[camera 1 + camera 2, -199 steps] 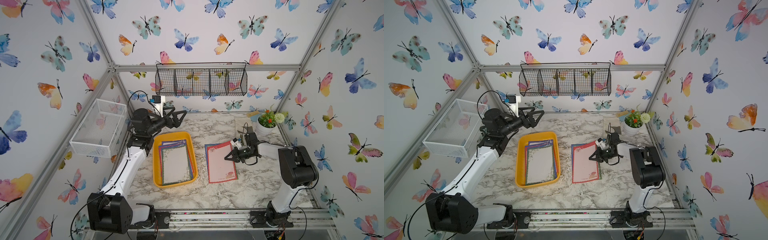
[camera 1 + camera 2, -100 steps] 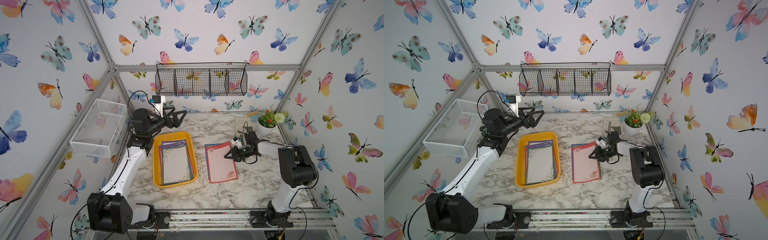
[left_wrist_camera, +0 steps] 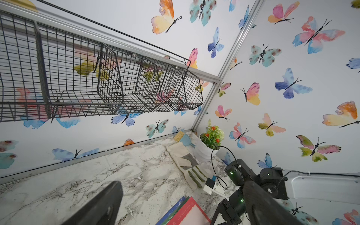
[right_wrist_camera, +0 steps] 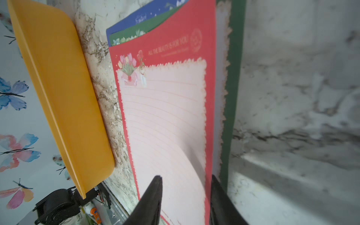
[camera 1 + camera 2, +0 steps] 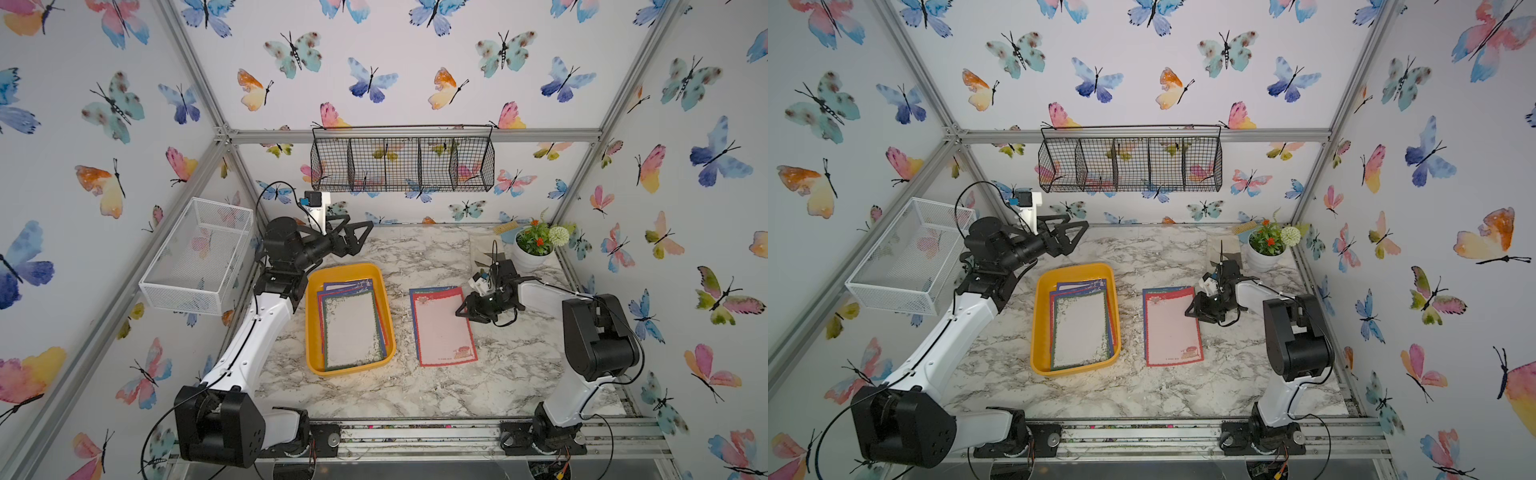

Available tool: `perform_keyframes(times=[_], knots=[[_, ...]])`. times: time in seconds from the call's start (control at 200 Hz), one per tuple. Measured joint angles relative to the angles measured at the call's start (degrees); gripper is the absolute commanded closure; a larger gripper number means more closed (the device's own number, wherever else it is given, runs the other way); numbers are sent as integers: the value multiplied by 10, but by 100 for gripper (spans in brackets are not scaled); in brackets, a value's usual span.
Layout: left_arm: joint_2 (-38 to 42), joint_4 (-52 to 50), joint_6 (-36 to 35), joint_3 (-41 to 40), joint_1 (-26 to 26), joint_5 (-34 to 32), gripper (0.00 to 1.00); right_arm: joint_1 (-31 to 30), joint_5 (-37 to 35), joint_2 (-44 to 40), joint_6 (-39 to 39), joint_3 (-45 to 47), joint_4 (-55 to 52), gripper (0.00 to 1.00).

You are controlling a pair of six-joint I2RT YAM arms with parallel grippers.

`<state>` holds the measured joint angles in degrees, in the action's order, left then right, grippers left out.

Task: Take out the stationery paper from the storage box
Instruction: Place the stationery paper at the center of the board.

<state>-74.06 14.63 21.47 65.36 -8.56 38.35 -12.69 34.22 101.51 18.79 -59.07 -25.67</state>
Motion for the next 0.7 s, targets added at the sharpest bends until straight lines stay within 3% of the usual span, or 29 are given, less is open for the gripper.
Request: perform_keyframes(times=[0.355,0.701], knots=[[0,-7,0,0,2,-2,1,0,-119,-35,-10,-26,-41,57],[-1,-24,-4,8,2,-14,2,0,-150,-49,-12,-26,-55,57]])
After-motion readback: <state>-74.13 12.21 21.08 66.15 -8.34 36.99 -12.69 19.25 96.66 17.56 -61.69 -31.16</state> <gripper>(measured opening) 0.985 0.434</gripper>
